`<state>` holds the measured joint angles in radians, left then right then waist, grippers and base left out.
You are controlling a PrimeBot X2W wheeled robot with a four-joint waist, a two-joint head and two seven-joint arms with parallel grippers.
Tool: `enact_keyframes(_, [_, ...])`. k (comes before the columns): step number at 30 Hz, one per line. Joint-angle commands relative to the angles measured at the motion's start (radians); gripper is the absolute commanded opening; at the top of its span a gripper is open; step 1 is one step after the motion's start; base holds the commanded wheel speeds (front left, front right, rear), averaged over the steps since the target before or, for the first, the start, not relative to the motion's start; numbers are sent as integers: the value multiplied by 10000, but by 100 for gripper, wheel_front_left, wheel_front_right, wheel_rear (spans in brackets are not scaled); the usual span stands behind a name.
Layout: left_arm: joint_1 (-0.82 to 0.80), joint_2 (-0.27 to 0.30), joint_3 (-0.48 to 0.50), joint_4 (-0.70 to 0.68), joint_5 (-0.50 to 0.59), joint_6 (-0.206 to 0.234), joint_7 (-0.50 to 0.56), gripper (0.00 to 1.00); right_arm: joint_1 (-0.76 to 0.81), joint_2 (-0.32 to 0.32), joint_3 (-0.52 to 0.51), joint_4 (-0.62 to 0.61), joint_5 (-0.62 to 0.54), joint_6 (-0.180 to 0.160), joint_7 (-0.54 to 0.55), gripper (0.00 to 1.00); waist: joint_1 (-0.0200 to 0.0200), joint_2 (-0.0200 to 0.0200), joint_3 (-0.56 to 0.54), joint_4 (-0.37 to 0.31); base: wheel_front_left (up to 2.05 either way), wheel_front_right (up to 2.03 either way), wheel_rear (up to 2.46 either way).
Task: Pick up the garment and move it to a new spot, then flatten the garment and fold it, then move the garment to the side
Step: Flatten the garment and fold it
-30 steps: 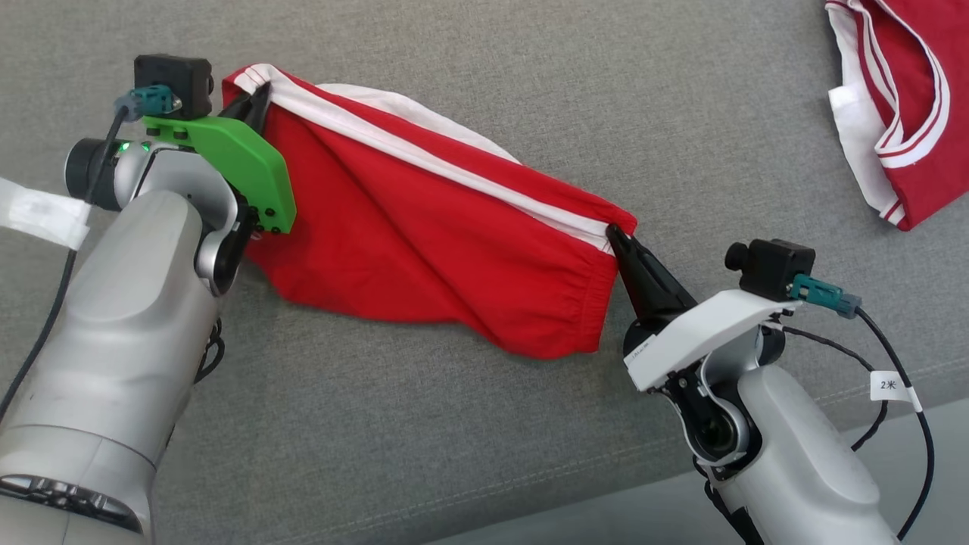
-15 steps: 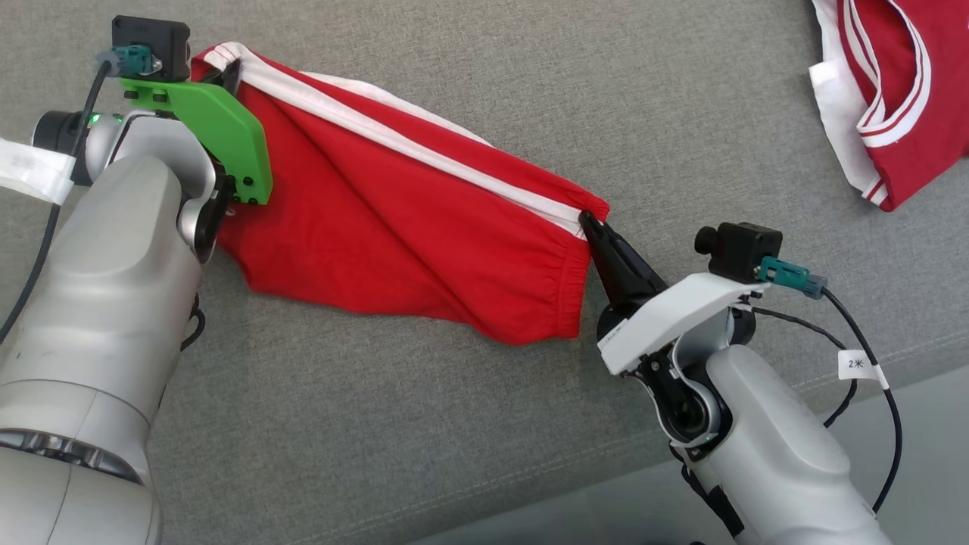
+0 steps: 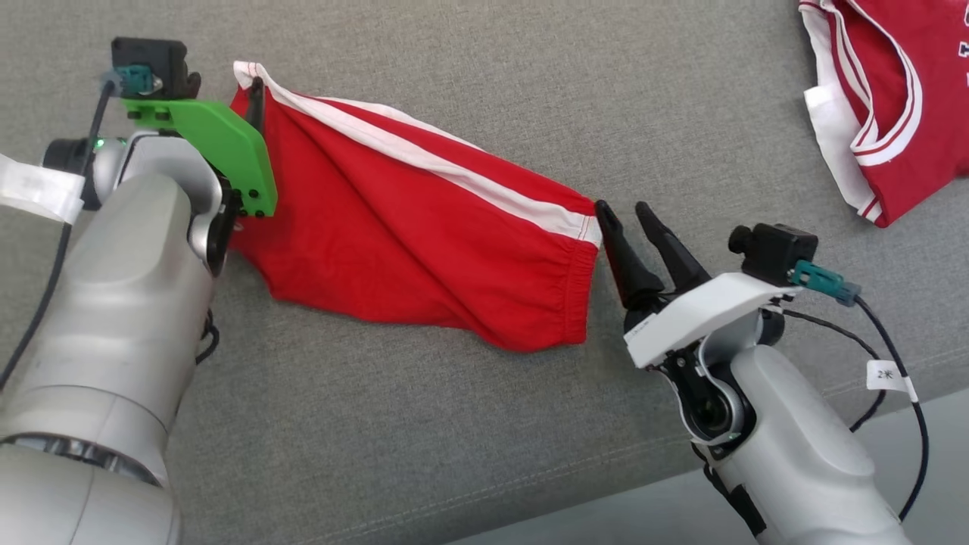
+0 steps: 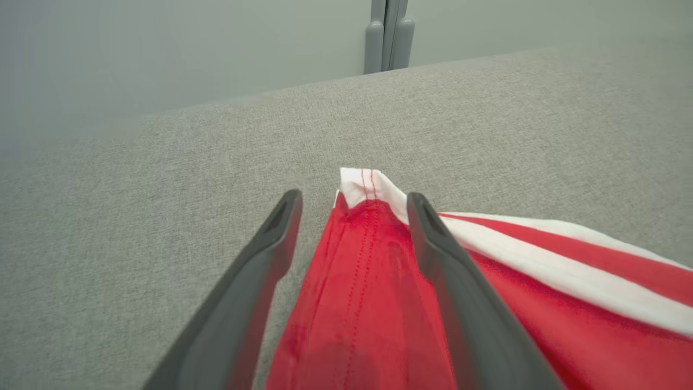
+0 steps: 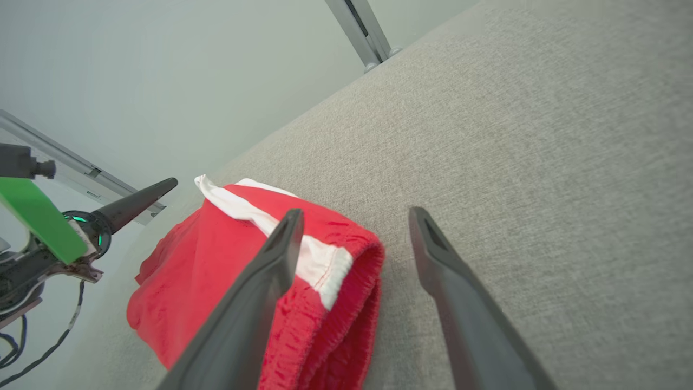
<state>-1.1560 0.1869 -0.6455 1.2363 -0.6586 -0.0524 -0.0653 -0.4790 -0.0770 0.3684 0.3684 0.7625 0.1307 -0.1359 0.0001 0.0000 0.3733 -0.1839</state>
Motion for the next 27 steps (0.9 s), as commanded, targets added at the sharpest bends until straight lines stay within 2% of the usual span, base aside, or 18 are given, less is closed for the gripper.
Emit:
enact_keyframes(1, [309,-65,64,72,-112,82,-124,100,219,-114,-129,-96,-69,-1,-85,100,-1,0,-250,147,0,0,0])
enact_keyframes(6, [1110,-345,388,218,-609,194,-180,100,894,-500,-833,-558,-224,-1,-58,100,-1,0,-716,385,0,0,0])
enact_keyframes(13, [1934,-204,744,376,-1059,591,-140,100,1800,-602,-1694,-1614,-514,-1,377,100,-1,0,-1020,346,0,0,0])
enact_keyframes(25, [2161,66,838,450,-1350,413,278,100,2469,-236,-2119,-2964,-890,-1,1288,100,-1,0,-794,-201,0,0,0])
enact_keyframes(26, [2198,82,808,452,-1343,374,381,89,2508,-215,-2128,-3017,-902,-1,1347,100,-1,0,-796,-227,0,0,0])
enact_keyframes(27, [2249,75,753,460,-1300,313,466,63,2530,-199,-2143,-3054,-912,-1,1380,100,-1,0,-804,-245,0,0,0])
